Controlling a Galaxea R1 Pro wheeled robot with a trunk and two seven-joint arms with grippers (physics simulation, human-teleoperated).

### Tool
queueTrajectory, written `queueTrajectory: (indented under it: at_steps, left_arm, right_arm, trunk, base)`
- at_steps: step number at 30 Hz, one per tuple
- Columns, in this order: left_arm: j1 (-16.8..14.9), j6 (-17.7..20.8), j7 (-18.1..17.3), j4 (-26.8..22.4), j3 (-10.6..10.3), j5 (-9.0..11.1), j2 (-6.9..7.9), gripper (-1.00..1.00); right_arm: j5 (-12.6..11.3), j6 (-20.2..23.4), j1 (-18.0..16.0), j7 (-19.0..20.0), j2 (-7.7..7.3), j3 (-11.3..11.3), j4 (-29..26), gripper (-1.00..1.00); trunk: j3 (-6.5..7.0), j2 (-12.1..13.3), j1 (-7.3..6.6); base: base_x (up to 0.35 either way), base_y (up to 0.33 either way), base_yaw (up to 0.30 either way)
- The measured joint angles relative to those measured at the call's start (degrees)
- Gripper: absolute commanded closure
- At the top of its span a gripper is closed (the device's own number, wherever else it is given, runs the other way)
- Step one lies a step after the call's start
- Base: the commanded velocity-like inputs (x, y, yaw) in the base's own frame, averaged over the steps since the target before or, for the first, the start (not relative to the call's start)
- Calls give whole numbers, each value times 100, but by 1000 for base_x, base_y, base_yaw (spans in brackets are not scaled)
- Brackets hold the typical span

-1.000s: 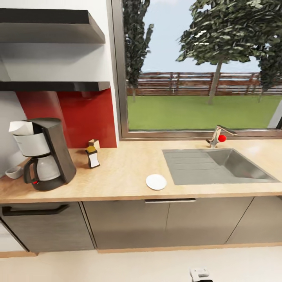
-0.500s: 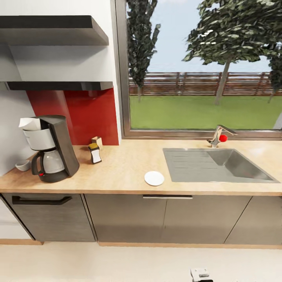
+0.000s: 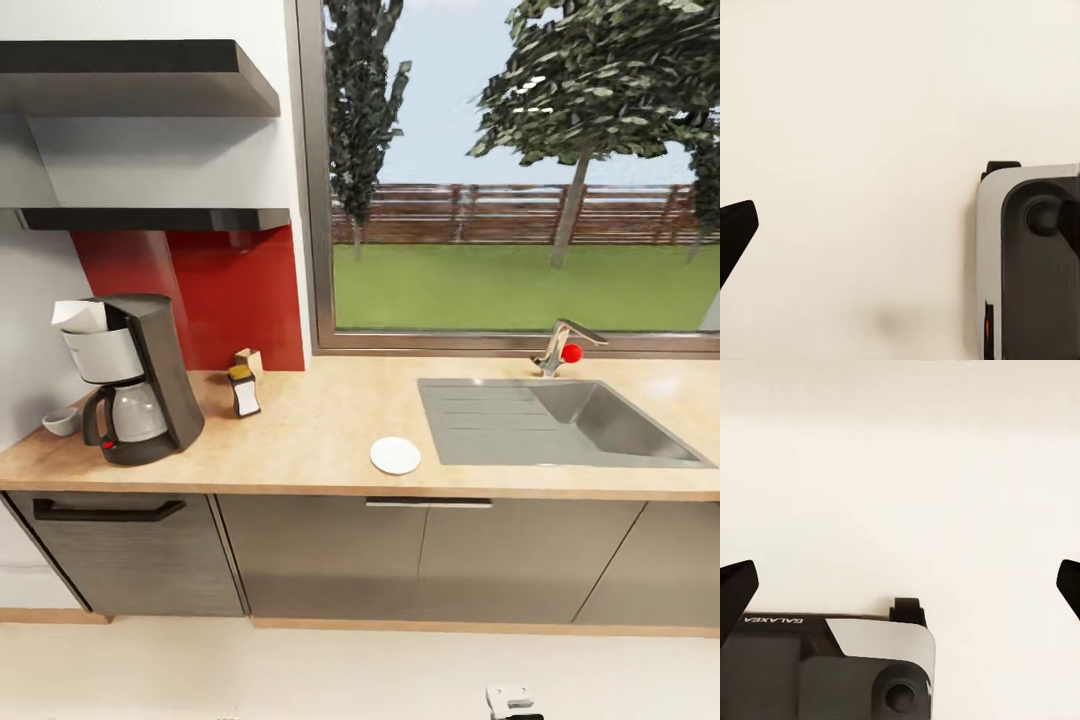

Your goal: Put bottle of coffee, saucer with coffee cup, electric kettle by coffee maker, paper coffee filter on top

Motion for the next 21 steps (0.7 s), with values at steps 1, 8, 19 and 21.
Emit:
queueTrajectory:
  at_steps: [1,8,19,21]
  left_arm:
    - [-4,-7,-8,-15,-4,0,0,-100]
    - [-45,-52,-74,-586,-22,10,30,-100]
    - [-64,295,-1189,-2755,24,65,206,-100]
    - [-144,719,-1443,-3138,70,77,261,-100]
  right_arm:
    - [0,0,0,0,0,1,0,-100]
    - [1,0,0,-6,1,3,1,-100]
    - [0,-8,13,-15,1,4,5,-100]
    - [0,-9,15,-15,1,1,5,-100]
  trunk:
    - [0,0,0]
    - [0,0,0]
    - [1,0,0]
    - [1,0,0]
  base:
    - [0,0,199]
    - [0,0,252]
    - [0,0,194]
    - [0,0,31]
